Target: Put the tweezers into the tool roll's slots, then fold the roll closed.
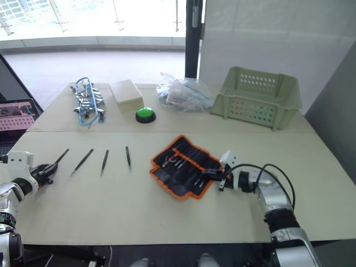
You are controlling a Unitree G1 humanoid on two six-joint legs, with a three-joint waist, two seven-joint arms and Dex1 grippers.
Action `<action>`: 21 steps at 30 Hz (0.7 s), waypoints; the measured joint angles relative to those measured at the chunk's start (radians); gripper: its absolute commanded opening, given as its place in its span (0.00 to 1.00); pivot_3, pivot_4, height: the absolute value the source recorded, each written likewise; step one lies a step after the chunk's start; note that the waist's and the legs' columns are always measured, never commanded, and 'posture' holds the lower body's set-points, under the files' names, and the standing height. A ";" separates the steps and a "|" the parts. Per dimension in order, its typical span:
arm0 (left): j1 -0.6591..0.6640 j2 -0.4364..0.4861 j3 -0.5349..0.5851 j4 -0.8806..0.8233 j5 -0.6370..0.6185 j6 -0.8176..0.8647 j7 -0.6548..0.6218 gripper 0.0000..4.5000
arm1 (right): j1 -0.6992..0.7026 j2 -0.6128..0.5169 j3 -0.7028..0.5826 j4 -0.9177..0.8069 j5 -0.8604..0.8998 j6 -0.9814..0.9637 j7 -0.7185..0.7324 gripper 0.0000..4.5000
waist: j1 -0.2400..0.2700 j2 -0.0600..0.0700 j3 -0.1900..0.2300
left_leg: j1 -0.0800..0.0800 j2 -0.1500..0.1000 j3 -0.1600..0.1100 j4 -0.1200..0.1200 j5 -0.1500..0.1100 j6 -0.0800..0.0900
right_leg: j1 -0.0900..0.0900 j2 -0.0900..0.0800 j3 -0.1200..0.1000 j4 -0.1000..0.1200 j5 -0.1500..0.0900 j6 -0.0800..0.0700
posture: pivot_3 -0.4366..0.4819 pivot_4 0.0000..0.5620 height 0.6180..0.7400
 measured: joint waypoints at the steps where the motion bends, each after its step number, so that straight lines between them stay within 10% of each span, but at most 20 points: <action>1: 0.003 0.000 0.000 0.000 0.000 -0.002 -0.001 0.00 | 0.000 0.003 -0.004 0.002 0.005 0.002 0.001 0.00 | 0.000 0.000 0.000 | 0.000 0.000 0.000 0.000 0.000 -0.001 | 0.000 0.000 0.000 0.000 0.000 0.000 | 0.48 0.27 1.00; 21: 0.078 -0.007 0.022 -0.089 -0.034 -0.017 -0.004 0.00 | -0.035 -0.005 -0.031 0.015 0.025 0.030 -0.017 0.00 | -0.002 0.006 0.004 | -0.006 0.000 0.000 -0.001 0.001 -0.001 | -0.007 0.000 0.000 0.001 0.000 0.000 | 0.48 0.27 1.00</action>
